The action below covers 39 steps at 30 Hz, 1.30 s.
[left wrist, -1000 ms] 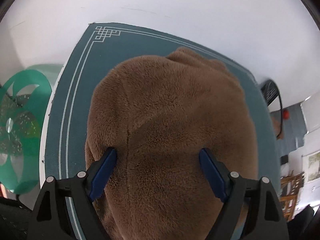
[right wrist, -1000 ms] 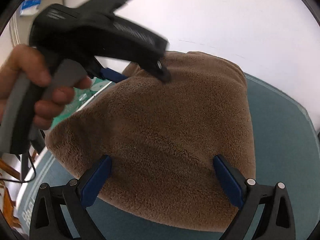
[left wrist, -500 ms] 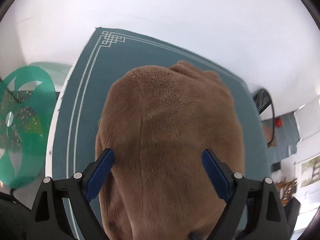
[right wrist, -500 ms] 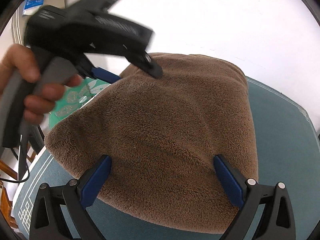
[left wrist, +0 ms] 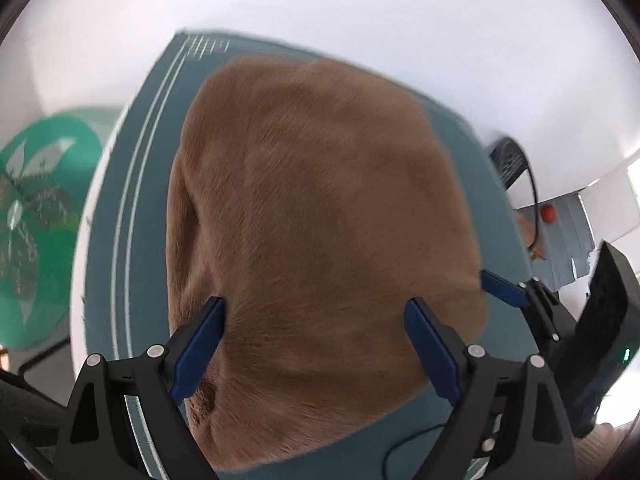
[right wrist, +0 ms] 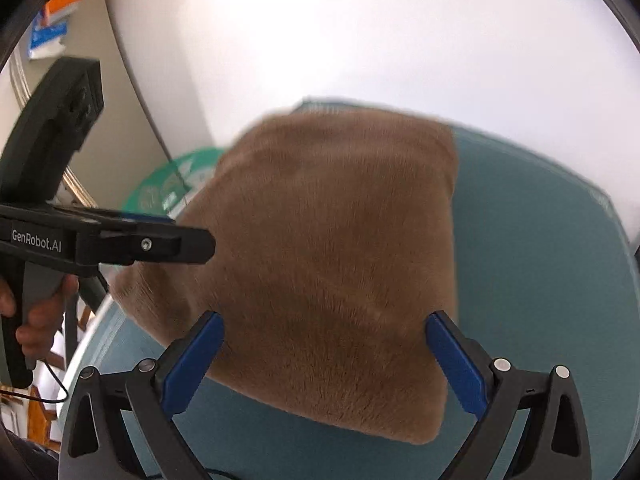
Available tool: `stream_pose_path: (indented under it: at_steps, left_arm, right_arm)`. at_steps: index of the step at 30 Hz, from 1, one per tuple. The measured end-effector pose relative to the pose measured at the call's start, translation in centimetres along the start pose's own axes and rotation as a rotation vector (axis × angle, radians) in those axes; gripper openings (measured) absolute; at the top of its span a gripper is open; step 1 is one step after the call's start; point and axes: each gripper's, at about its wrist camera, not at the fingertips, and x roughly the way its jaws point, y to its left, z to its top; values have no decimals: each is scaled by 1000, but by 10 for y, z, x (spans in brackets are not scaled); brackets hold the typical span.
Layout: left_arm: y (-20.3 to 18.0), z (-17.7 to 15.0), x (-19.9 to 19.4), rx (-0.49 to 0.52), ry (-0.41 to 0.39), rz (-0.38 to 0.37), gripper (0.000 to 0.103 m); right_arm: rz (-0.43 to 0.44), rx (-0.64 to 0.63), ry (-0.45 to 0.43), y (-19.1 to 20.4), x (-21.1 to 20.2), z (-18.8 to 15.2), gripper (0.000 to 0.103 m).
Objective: Fold clothes
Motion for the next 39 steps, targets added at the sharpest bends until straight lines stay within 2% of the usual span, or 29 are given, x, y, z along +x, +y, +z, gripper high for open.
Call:
stream_pose_path:
  at_steps: [6, 11, 13, 16, 18, 21, 24, 28, 33, 36, 39]
  left_arm:
    - [13, -7, 12, -40, 17, -30, 96]
    - [13, 1, 0, -42, 15, -17, 96]
    - [17, 6, -11, -56, -8, -15, 96]
    - [32, 18, -28, -127, -51, -52, 97]
    - [47, 28, -33, -192, -66, -77, 99]
    - [68, 45, -27, -260, -72, -66, 100]
    - [78, 58, -10, -283, -45, -85, 100]
    - [64, 53, 6, -268, -2, -143, 100]
    - [66, 57, 31, -251, 48, -179, 100]
    - [75, 54, 40, -283, 77, -231, 101]
    - [74, 54, 41, -243, 89, -252, 102]
  right_arm:
    - [-42, -56, 10, 8, 6, -13, 103]
    - [20, -2, 18, -1, -1, -12, 102]
    - [76, 47, 24, -11, -8, -10, 102]
    - [165, 149, 26, -34, -20, -9, 102]
    - [196, 228, 15, -55, -29, -9, 102]
    - [211, 319, -4, -77, -35, -9, 102]
    - [204, 387, -12, -96, -38, -10, 102]
    - [231, 431, 7, -110, -48, -17, 102]
    - [322, 490, 42, -126, -32, -20, 102]
    - [373, 524, 73, -135, -17, -16, 102]
    - [414, 551, 92, -148, -8, -10, 102]
